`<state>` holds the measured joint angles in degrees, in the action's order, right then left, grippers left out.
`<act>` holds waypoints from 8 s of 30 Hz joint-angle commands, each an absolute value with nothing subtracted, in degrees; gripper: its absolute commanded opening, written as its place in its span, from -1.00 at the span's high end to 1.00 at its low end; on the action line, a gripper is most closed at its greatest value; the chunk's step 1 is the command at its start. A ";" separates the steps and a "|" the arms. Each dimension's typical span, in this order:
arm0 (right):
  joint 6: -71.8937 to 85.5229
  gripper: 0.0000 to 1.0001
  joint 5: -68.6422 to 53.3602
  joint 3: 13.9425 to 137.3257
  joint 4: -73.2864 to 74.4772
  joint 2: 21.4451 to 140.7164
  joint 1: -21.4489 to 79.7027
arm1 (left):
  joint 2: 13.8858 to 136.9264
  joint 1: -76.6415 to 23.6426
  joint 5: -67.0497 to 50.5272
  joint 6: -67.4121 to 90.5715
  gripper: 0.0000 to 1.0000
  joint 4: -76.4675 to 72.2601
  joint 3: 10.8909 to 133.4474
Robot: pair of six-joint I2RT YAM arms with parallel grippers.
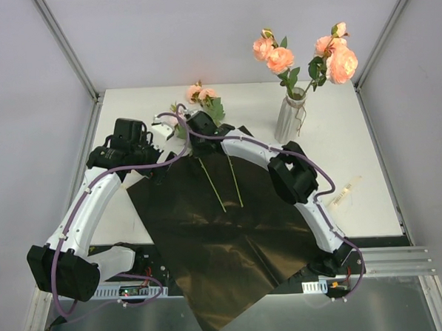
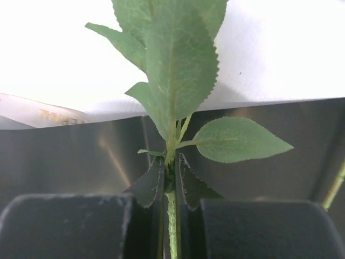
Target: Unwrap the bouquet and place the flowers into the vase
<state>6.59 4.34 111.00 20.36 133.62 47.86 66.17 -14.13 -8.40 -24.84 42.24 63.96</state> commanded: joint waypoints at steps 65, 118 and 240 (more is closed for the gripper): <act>-10.12 -0.05 -0.36 84.29 -21.99 85.26 13.97 | 67.24 -13.62 -8.61 -25.40 -0.98 41.84 66.45; -6.68 -0.26 5.01 111.44 26.28 130.69 38.06 | 65.04 -13.62 -9.32 -26.01 -0.98 42.19 64.34; -9.42 -0.93 20.94 68.90 -1.35 66.80 30.67 | 64.07 -13.45 -9.58 -23.38 -0.98 42.89 67.15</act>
